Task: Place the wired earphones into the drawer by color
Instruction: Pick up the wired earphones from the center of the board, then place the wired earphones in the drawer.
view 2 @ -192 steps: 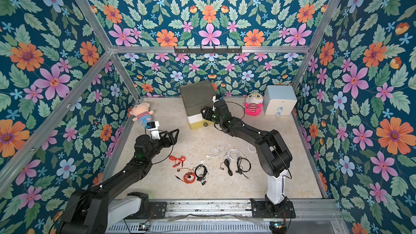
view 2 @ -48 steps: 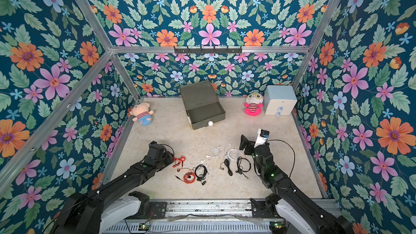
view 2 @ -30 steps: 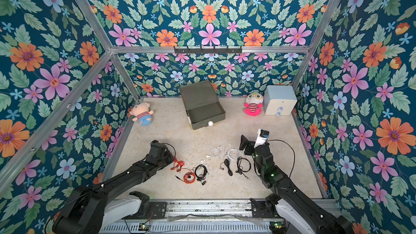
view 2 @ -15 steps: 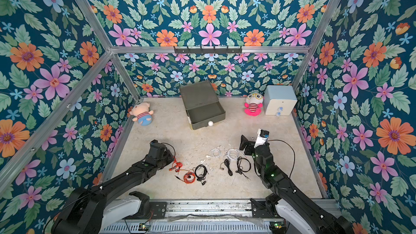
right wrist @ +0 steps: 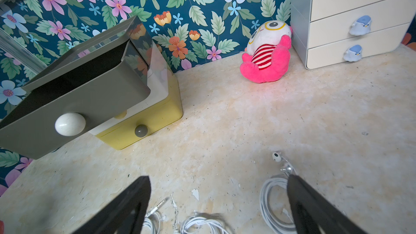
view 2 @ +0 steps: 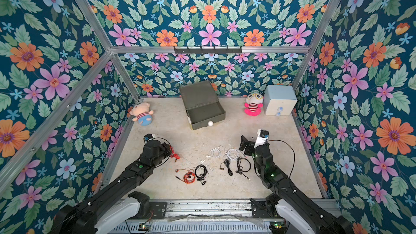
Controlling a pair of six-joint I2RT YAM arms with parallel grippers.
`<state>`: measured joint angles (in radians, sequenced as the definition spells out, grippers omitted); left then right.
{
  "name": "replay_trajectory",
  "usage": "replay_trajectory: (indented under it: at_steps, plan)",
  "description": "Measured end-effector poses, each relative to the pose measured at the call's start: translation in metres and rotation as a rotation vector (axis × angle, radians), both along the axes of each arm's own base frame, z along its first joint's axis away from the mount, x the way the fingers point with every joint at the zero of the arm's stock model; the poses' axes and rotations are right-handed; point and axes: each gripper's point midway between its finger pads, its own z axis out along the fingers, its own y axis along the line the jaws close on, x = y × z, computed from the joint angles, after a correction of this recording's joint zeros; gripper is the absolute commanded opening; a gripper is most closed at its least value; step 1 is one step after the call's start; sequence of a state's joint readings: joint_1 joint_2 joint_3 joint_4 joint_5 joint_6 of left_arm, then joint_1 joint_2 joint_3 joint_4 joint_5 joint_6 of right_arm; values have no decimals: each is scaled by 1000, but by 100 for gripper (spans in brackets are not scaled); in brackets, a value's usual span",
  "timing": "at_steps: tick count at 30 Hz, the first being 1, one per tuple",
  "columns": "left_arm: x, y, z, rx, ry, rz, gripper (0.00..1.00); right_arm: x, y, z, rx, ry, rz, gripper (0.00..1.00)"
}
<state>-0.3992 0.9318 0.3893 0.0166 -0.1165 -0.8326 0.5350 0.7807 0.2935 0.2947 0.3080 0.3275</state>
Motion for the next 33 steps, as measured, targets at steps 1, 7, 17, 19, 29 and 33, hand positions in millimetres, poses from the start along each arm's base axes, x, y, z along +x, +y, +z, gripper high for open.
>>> replay_trajectory:
  at_steps: [1, 7, 17, 19, 29, 33]
  plan:
    - [1, 1, 6, 3, -15, 3, 0, 0, 0, 0, 0, 0, 0, 99]
    - [6, 2, 43, 19, -112, -6, 0, 0, 0, 0, 0, -1, 1, 99]
    - [22, -12, 121, 46, -303, -97, 0, 0, 0, 1, -2, -3, 2, 99]
    - [27, -18, 137, 56, -341, -131, 0, -1, 0, 1, -1, -4, 2, 99]
    - [55, -57, 212, 119, -525, -315, 0, -1, 0, 0, -1, -5, 2, 99]
    - [71, -71, 233, 164, -580, -375, 0, -1, 0, 0, -2, -3, 2, 99]
